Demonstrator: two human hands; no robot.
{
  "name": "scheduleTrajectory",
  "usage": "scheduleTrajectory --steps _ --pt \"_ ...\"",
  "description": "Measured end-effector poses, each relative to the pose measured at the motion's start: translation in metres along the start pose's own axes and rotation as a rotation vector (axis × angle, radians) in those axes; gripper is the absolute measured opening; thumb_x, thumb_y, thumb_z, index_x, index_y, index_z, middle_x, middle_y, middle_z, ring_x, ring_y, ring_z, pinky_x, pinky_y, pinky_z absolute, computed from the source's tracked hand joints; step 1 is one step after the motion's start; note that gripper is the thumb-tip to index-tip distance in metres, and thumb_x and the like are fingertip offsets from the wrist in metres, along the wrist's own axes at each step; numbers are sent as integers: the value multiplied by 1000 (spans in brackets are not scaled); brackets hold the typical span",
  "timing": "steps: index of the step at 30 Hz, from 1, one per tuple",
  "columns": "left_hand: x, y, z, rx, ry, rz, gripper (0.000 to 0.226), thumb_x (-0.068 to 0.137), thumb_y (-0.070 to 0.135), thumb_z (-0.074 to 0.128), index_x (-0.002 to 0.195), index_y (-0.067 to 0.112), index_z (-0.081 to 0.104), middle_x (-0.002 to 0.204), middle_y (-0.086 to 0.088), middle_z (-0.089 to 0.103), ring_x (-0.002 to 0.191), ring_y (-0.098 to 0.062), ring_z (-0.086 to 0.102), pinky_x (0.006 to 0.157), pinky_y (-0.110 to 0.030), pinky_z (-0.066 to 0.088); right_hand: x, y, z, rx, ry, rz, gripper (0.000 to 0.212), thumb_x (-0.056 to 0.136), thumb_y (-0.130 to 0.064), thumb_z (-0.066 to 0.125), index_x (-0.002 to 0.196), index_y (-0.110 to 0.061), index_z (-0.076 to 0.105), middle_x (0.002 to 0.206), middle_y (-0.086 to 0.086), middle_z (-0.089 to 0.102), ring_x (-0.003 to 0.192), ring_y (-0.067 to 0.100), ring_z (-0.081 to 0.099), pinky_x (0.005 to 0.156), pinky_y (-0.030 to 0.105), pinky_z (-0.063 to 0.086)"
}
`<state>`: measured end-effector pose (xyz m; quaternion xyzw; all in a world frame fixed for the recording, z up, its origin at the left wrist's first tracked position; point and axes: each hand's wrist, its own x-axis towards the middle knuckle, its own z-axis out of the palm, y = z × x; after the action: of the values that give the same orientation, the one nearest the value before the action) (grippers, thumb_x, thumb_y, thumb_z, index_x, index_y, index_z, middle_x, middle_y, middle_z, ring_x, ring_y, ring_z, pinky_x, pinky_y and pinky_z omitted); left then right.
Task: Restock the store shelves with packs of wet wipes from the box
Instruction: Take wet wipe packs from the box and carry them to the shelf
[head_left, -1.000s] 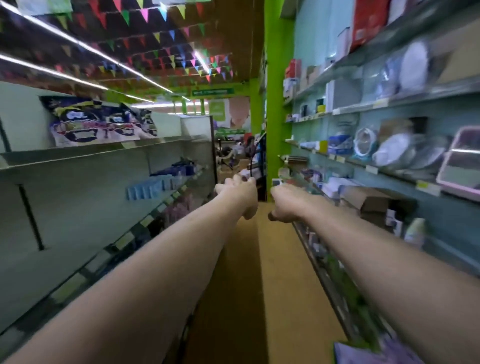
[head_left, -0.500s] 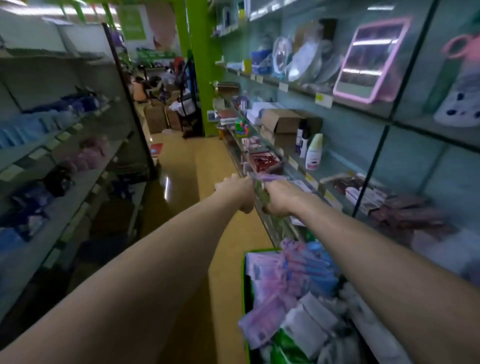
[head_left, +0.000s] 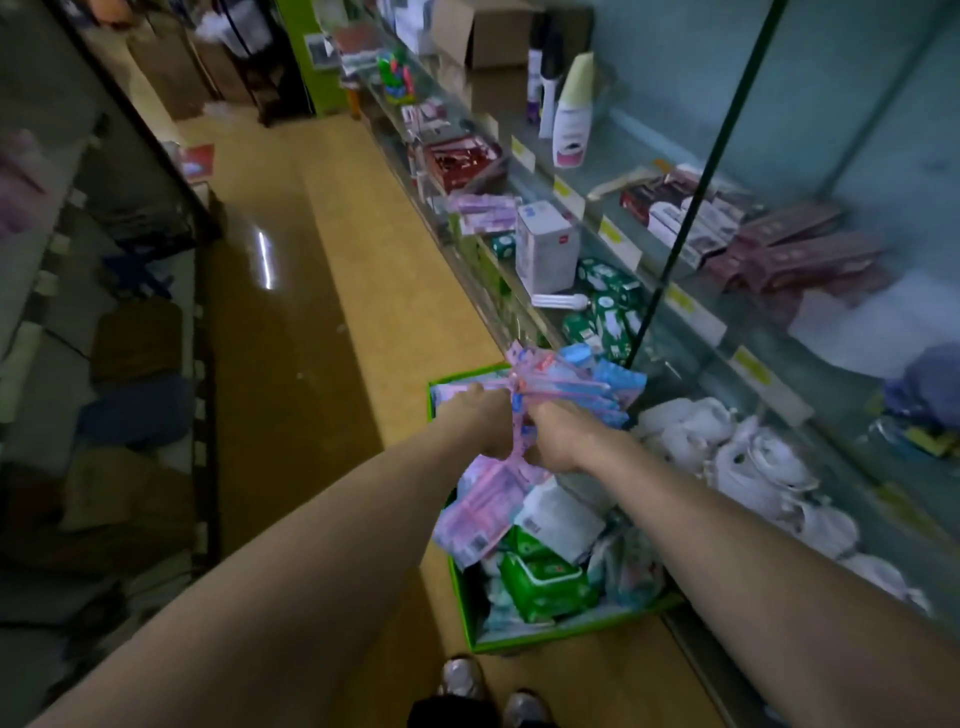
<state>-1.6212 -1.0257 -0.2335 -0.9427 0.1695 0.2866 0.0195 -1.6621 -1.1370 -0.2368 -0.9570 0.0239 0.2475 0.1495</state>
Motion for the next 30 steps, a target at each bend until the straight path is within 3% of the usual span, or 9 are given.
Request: scheduleTrajectory --steps 4,9,13,16,18,23,26,30 --pt "18 14 35 -102 -94 39 69 85 24 66 143 10 31 138 -18 42 128 -35 42 101 -43 42 4 34 30 4 -69 107 39 91 -23 58 129 -13 55 134 11 53 123 29 52 93 34 45" --pt "28 27 79 -239 -167 61 64 85 17 63 141 9 33 136 -15 48 123 -31 50 98 -40 45 5 73 65 77 -72 234 52 89 -13 55 139 -13 42 144 12 41 133 29 41 101 39 44" --pt "37 32 102 -294 -132 41 60 87 17 60 140 11 32 131 -17 51 116 -32 54 85 -35 44 5 89 82 172 -40 280 67 88 -16 58 148 -22 27 149 9 34 133 30 41 103 42 42" --pt "42 34 113 -303 -74 23 47 93 23 55 135 12 39 134 -15 46 122 -32 49 95 -37 43 9 96 90 223 -10 281 71 89 -18 60 150 -24 24 152 9 30 135 30 38 105 41 39" --pt "45 36 120 -318 -70 7 41 92 23 54 130 12 43 135 -15 42 122 -32 48 99 -42 43 12 99 93 242 6 268 71 89 -22 61 150 -23 24 152 10 31 135 31 38 105 40 39" --pt "47 41 133 -351 -45 -31 37 90 19 56 123 11 43 130 -14 40 115 -34 52 92 -43 47 14 103 97 240 54 250 67 86 -25 65 145 -18 34 147 12 38 132 32 38 105 37 37" --pt "49 37 138 -373 -16 -8 27 92 22 50 118 13 52 124 -13 48 111 -32 55 89 -40 48 15 105 100 258 51 245 56 82 -21 67 134 -16 45 139 11 46 127 31 43 99 34 41" --pt "45 27 142 -419 -15 71 21 87 16 55 106 16 61 108 -9 64 102 -29 60 81 -33 48 18 103 109 246 -38 196 53 85 -28 65 132 -14 47 142 10 39 129 30 39 102 34 40"
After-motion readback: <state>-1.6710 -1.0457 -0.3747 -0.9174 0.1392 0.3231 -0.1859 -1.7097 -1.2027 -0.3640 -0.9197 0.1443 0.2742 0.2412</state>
